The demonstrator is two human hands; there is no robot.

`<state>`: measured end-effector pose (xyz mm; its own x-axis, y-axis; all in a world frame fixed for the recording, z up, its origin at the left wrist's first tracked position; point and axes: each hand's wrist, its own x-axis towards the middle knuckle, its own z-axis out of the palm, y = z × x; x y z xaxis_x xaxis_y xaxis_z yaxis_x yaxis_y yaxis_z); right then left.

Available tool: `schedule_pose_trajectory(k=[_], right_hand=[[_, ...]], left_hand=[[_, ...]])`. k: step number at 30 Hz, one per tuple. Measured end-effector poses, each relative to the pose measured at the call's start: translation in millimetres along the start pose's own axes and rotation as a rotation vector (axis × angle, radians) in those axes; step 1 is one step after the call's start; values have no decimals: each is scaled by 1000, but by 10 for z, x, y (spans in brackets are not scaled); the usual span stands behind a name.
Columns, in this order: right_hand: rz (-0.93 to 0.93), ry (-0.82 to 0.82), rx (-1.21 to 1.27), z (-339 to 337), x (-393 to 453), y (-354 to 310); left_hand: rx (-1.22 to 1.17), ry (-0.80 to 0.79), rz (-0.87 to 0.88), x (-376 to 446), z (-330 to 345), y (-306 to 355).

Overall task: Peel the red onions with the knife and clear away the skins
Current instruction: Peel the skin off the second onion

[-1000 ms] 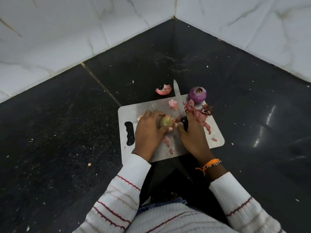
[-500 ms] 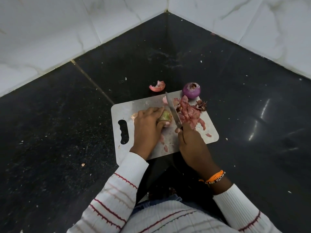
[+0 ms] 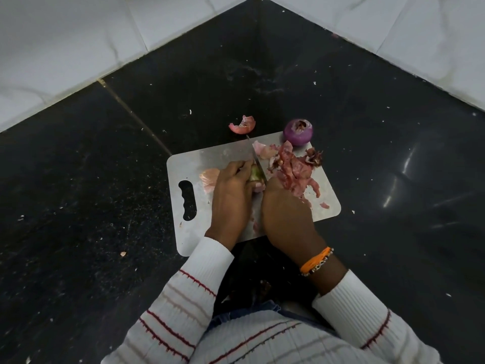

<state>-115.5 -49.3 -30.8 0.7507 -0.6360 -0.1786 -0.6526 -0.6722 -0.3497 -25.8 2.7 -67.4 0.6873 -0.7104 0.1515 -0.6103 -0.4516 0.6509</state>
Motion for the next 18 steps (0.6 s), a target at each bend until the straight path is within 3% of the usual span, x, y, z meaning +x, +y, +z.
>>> schedule_pose_trajectory(k=[18], right_hand=[[81,25,30,35,162,-20]], left_hand=[[-46,-38,-39,4,2,115]])
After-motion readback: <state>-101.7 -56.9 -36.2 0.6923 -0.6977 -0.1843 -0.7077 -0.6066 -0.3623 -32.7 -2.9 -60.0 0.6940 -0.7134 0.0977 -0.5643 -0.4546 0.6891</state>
